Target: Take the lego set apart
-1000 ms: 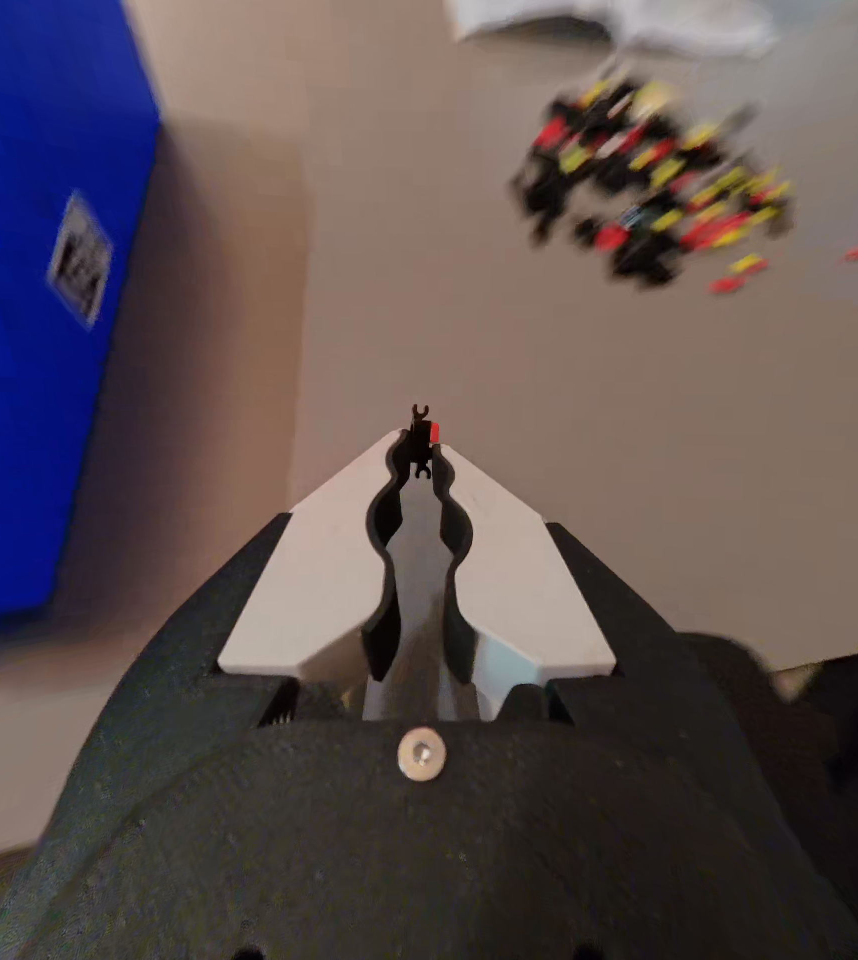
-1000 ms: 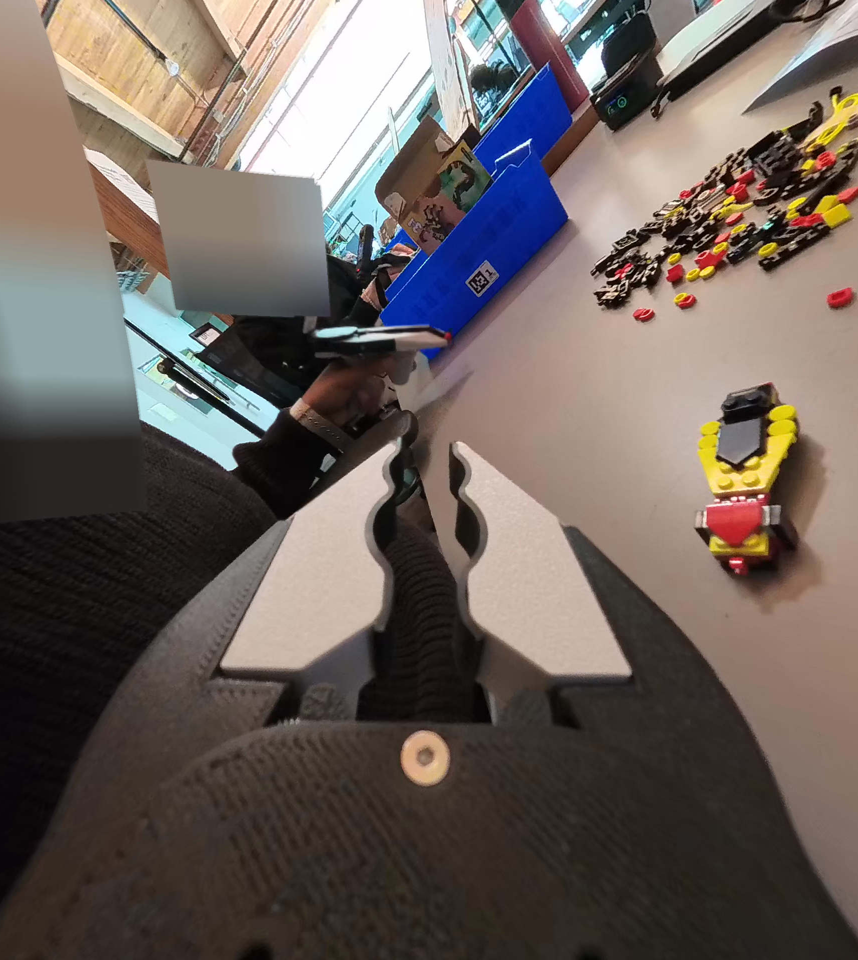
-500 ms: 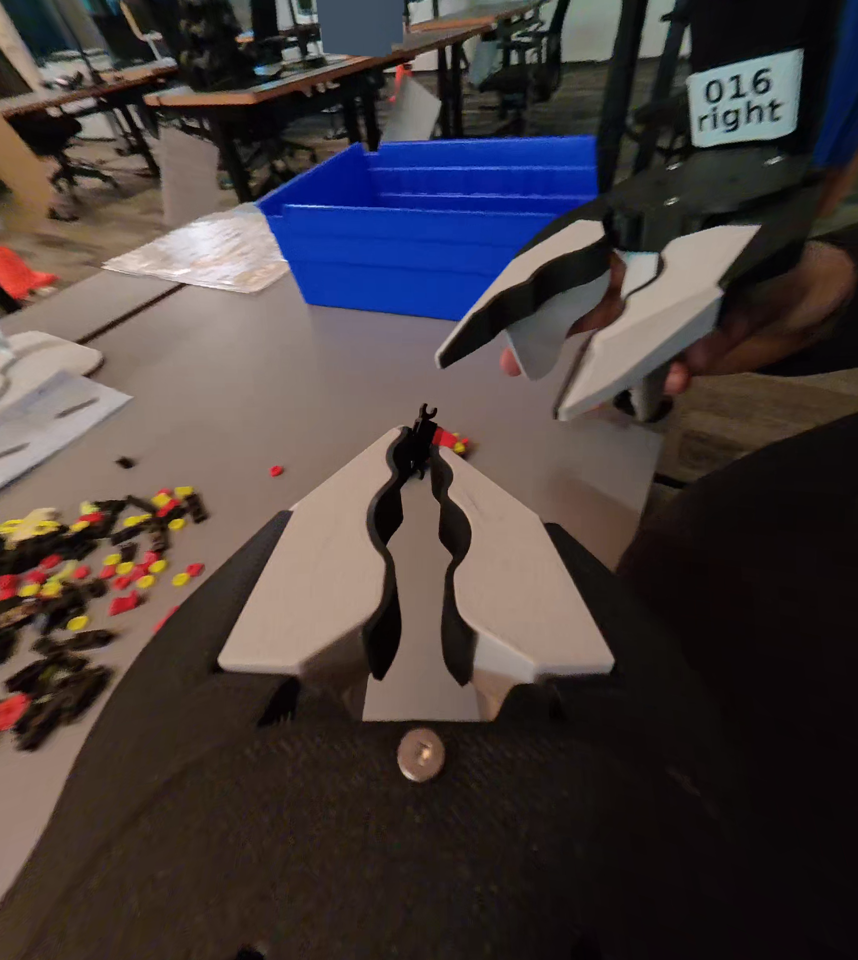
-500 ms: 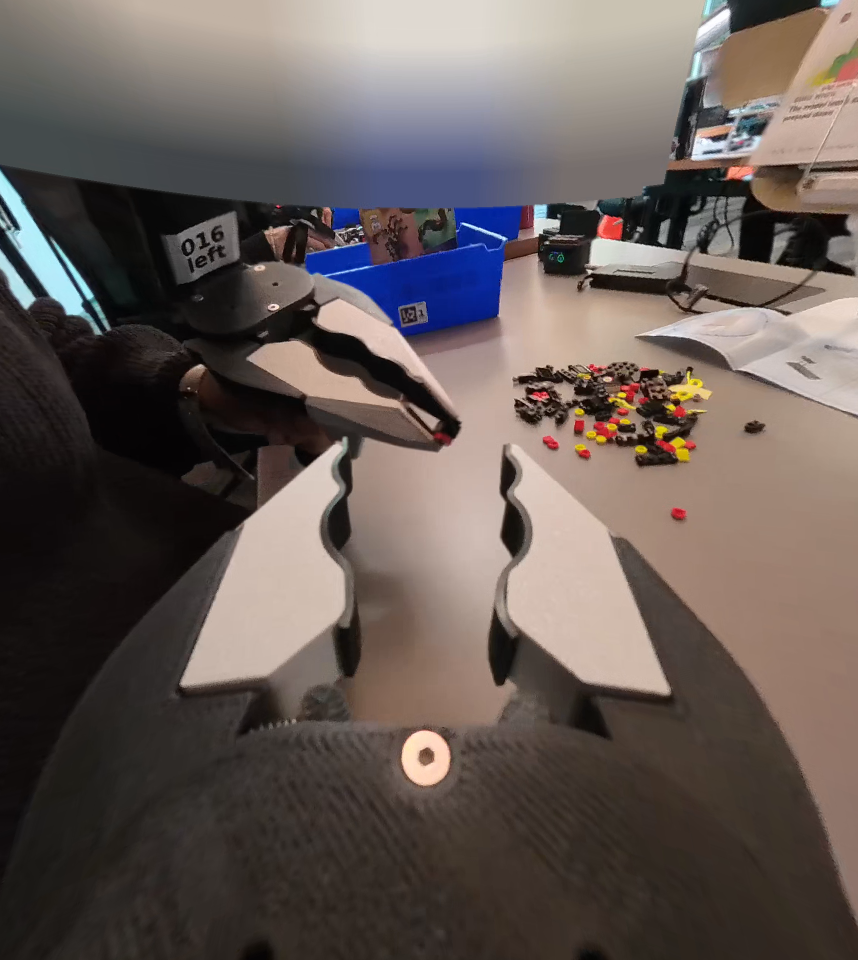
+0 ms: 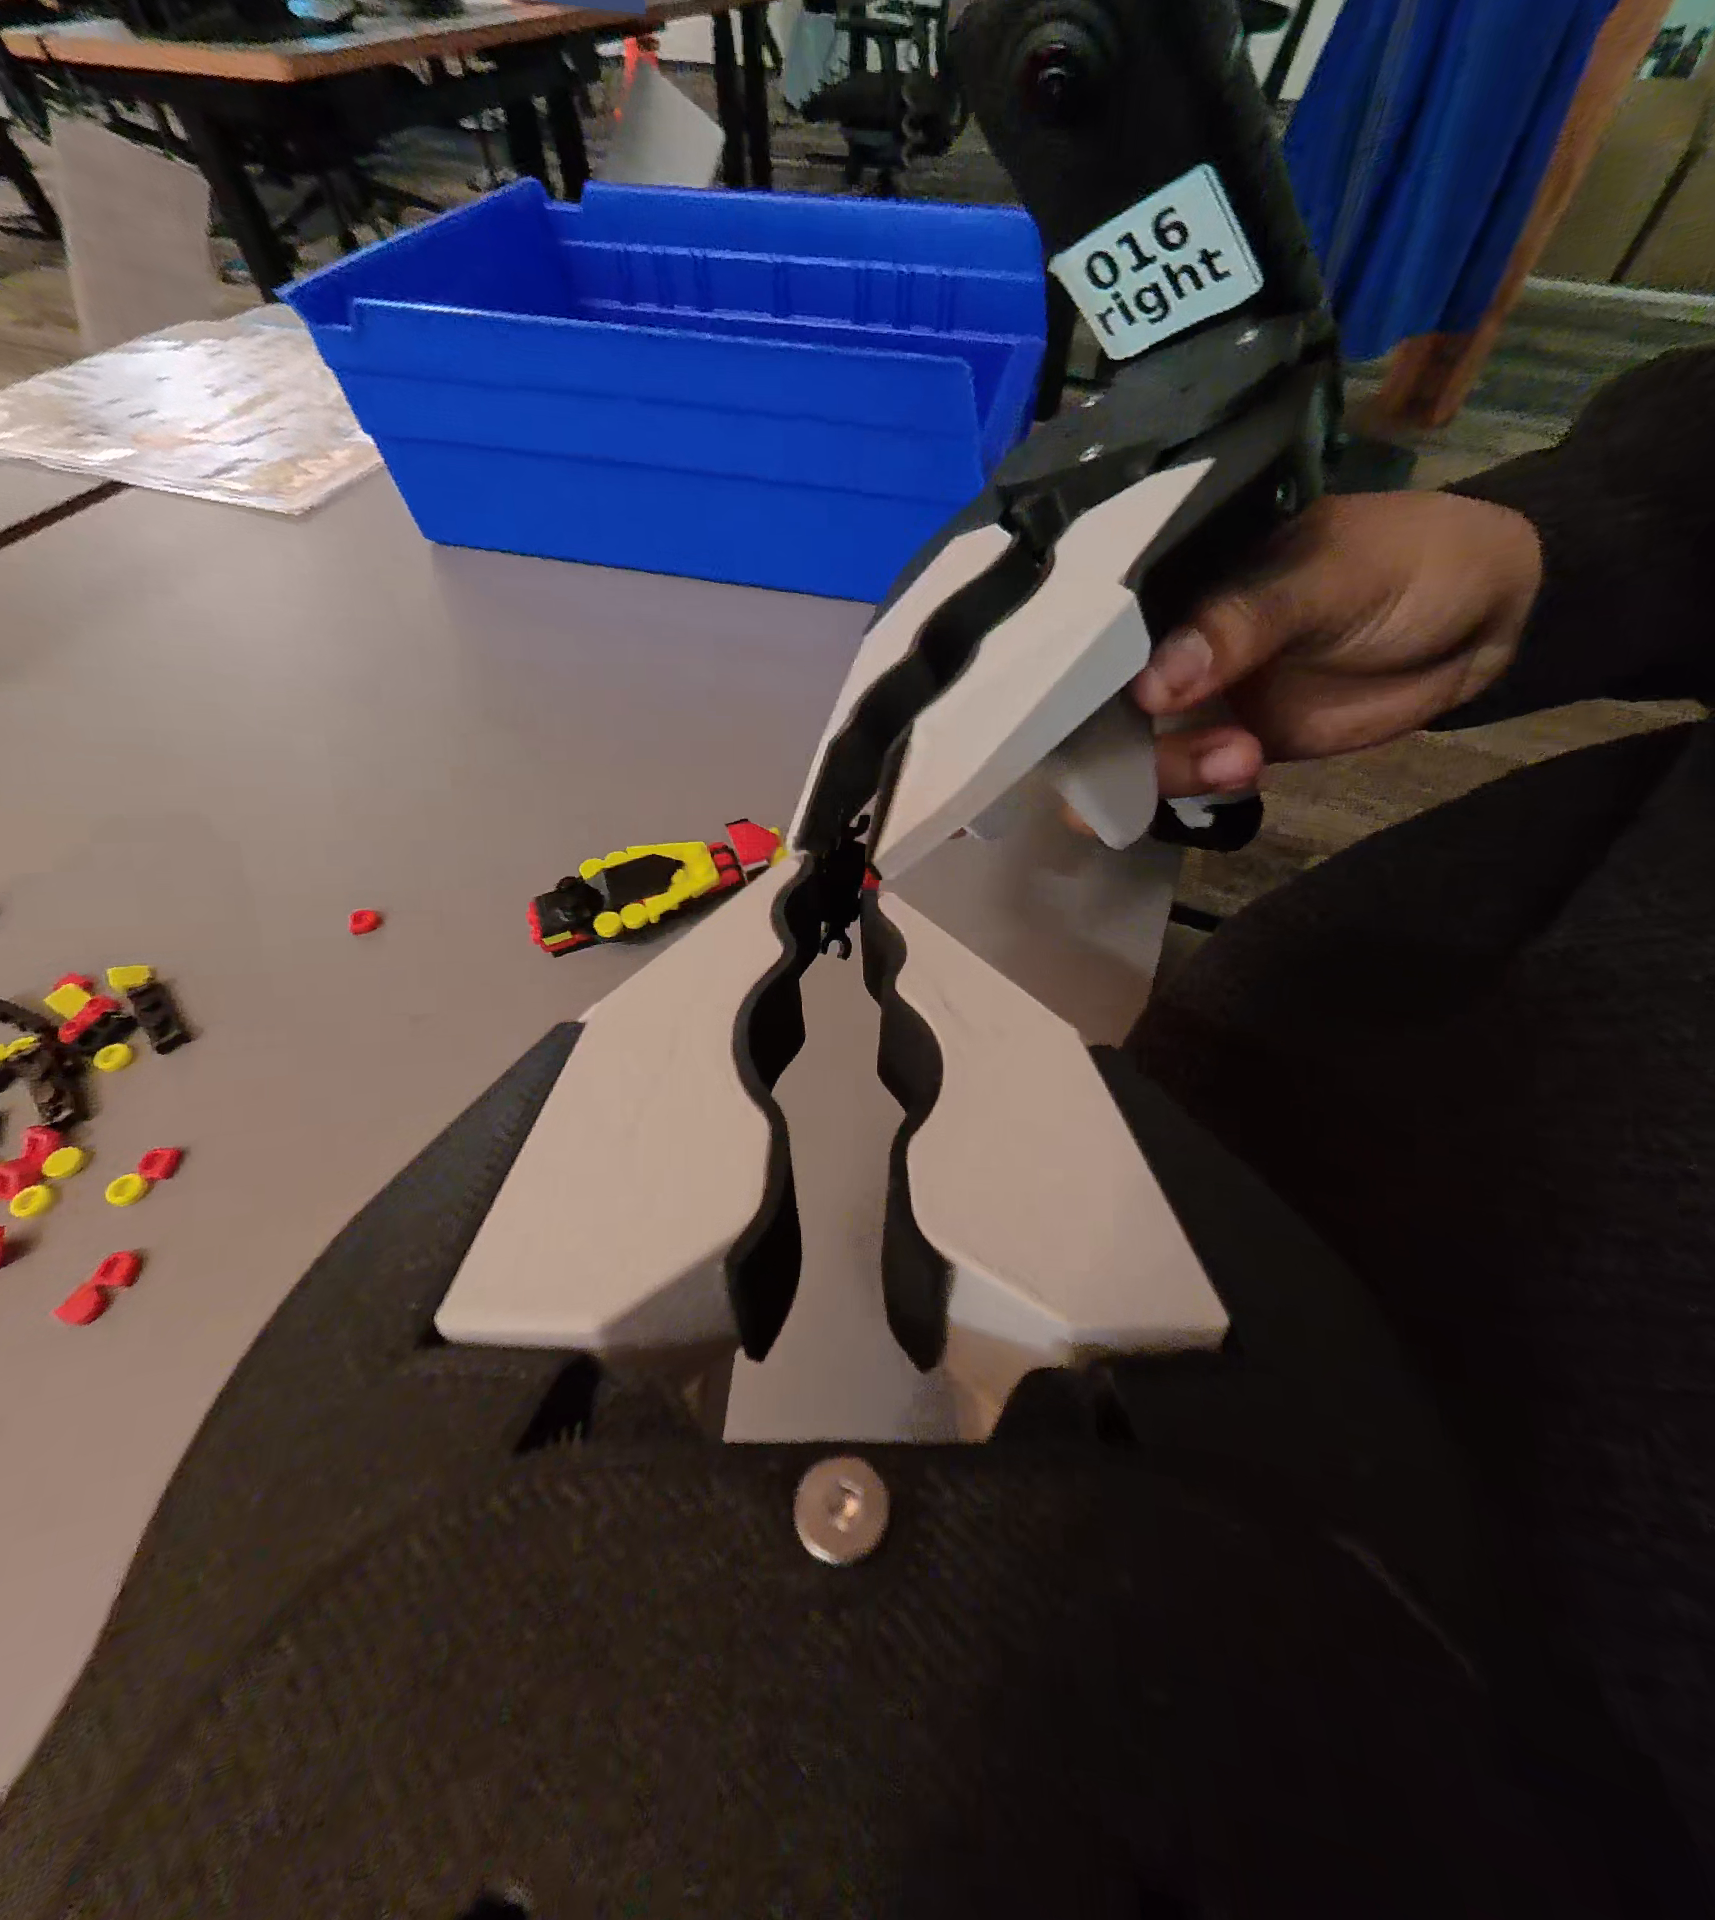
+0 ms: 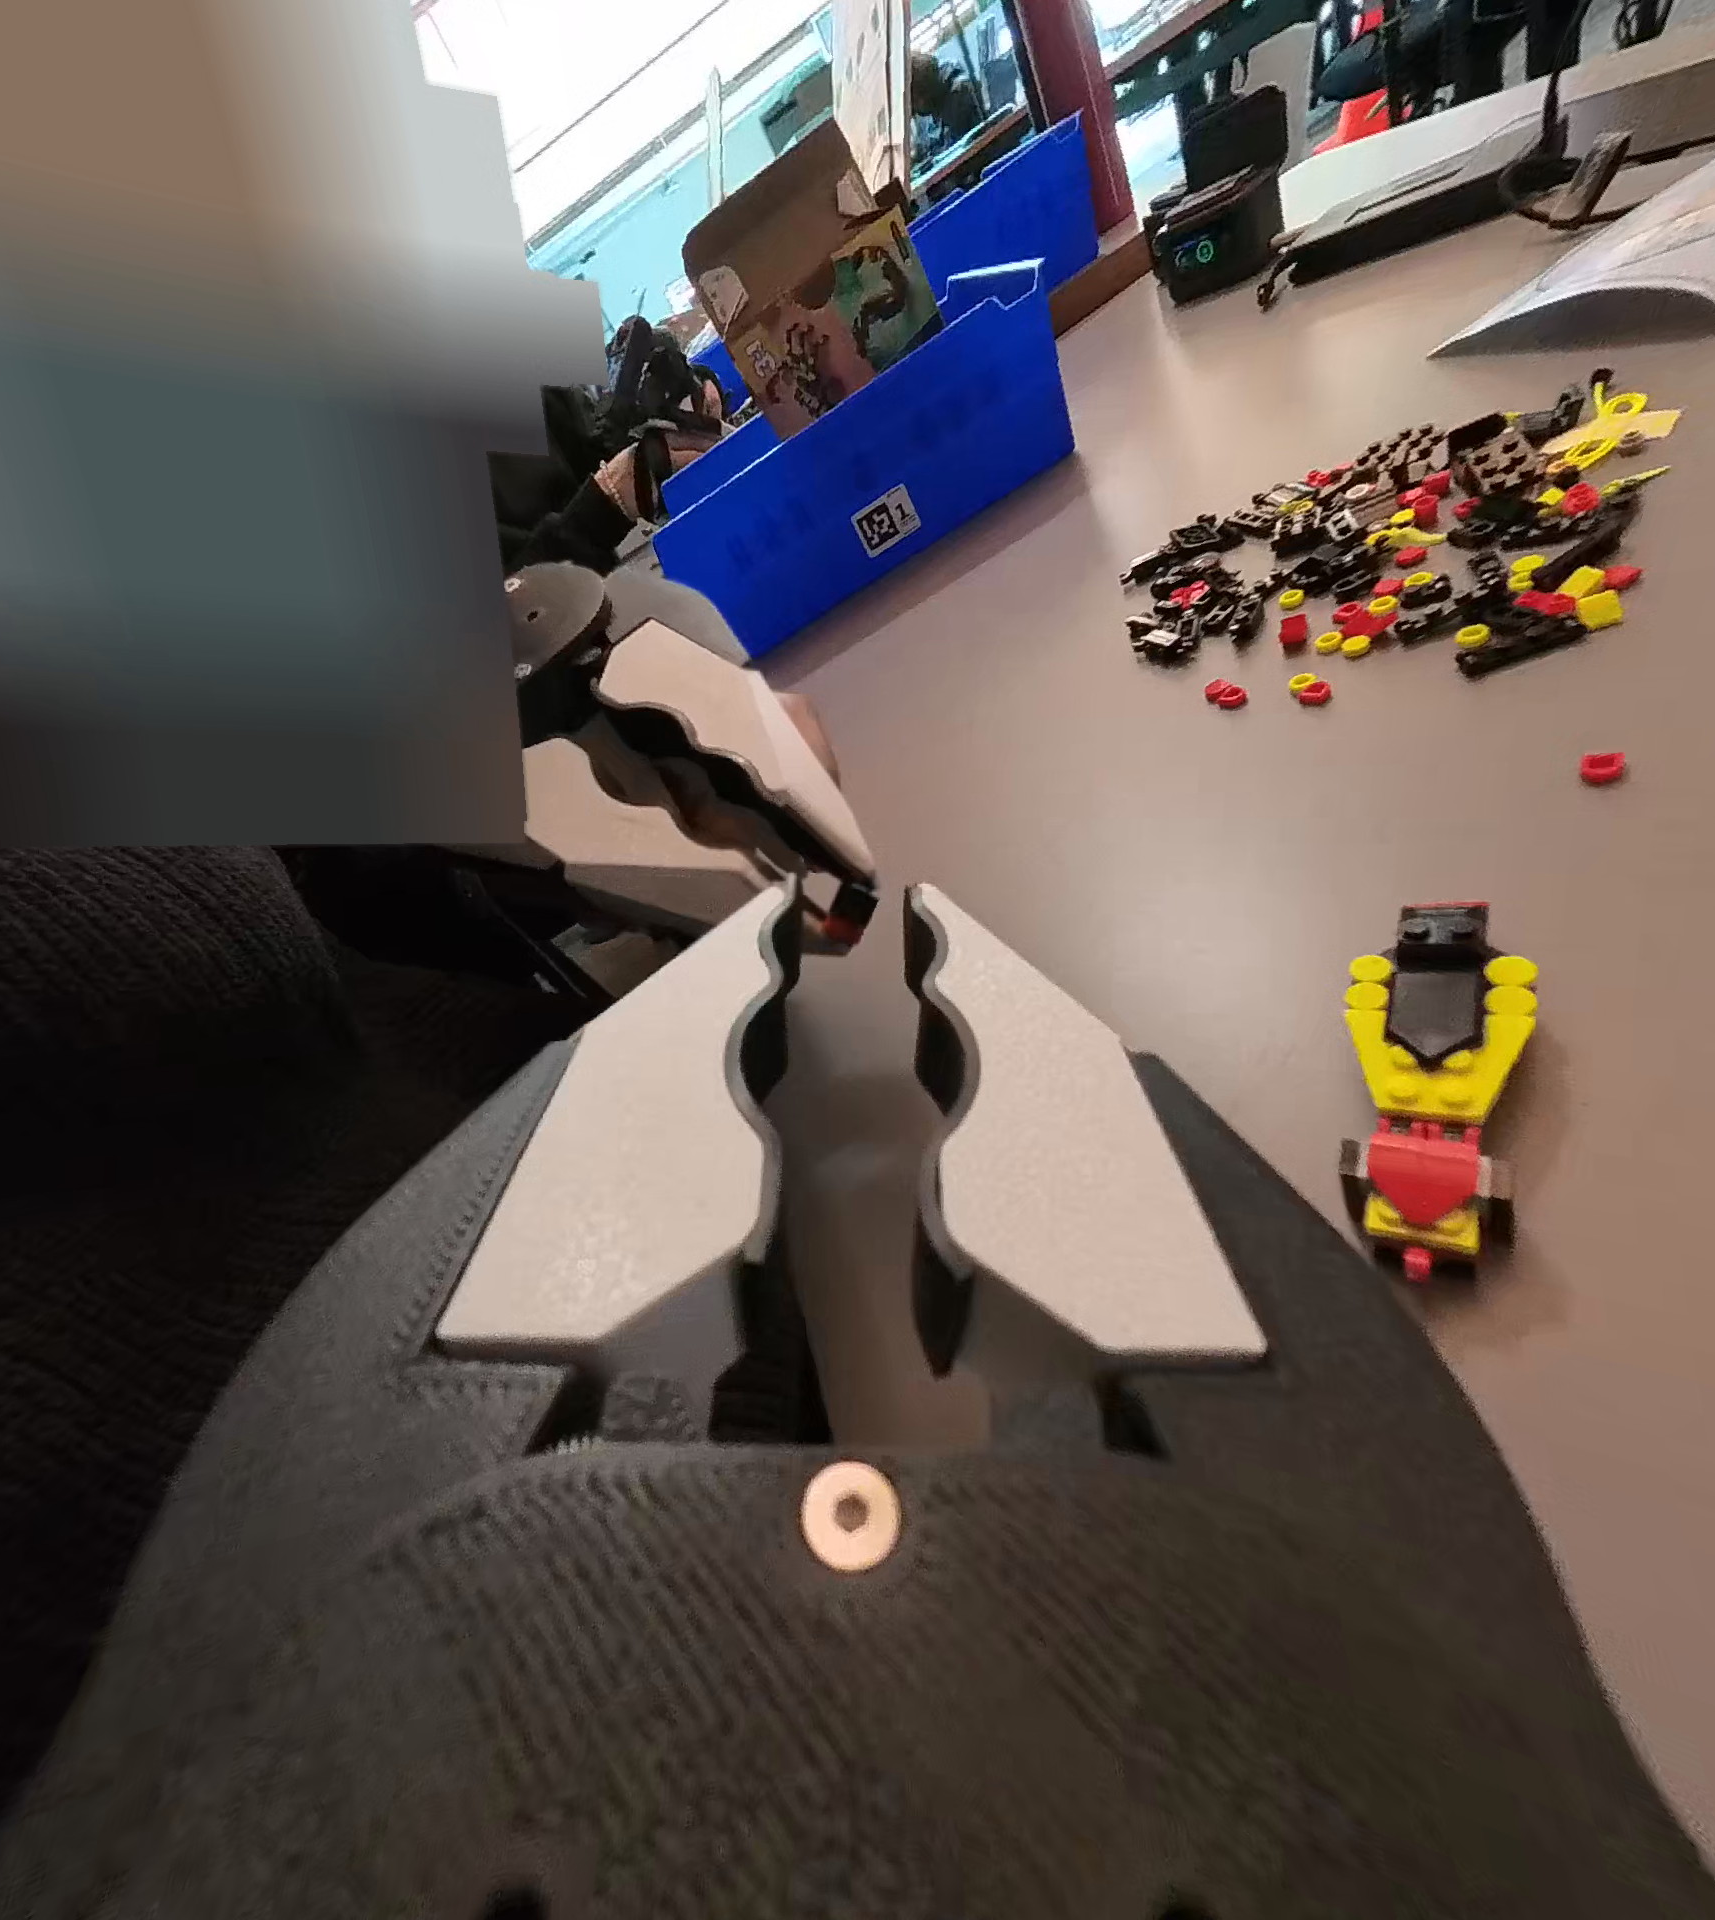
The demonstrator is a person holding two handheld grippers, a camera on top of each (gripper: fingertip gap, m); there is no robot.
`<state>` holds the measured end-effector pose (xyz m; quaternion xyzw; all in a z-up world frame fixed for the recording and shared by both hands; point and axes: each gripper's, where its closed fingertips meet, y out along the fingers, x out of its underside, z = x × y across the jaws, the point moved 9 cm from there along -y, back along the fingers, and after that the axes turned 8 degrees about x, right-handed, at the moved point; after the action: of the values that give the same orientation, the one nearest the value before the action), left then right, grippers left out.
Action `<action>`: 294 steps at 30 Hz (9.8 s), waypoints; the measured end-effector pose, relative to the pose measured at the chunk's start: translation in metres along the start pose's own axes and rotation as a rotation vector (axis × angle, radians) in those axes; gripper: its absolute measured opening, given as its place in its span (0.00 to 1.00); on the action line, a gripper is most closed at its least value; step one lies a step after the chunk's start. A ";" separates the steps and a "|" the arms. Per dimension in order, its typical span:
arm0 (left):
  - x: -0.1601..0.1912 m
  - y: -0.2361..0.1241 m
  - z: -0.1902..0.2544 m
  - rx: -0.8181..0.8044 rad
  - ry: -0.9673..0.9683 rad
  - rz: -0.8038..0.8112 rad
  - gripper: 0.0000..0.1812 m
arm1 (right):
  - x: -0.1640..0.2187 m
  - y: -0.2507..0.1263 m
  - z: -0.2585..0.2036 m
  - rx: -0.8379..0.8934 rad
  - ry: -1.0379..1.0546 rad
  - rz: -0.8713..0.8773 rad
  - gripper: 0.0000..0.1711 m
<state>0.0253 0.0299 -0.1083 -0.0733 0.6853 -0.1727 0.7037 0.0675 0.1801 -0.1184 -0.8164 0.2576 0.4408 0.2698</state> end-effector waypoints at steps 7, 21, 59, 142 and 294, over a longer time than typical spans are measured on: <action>0.003 0.000 -0.002 0.045 -0.049 0.024 0.05 | 0.003 -0.001 0.009 -0.067 0.117 -0.007 0.05; 0.007 -0.006 -0.002 0.521 -0.486 0.092 0.08 | -0.003 -0.016 -0.011 -0.334 -0.159 -0.082 0.05; 0.023 -0.002 -0.006 0.422 -0.368 -0.110 0.03 | 0.017 -0.004 -0.014 -0.161 -0.417 -0.272 0.14; 0.004 -0.010 0.011 0.224 0.013 0.049 0.04 | 0.025 0.002 0.009 -0.476 0.679 -0.231 0.04; 0.007 -0.012 -0.017 0.491 -0.715 0.235 0.07 | -0.003 -0.004 -0.011 -0.204 0.156 0.002 0.03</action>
<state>0.0071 0.0184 -0.1120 0.1192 0.3416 -0.2129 0.9076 0.0757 0.1760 -0.1099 -0.8712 0.2327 0.4000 0.1639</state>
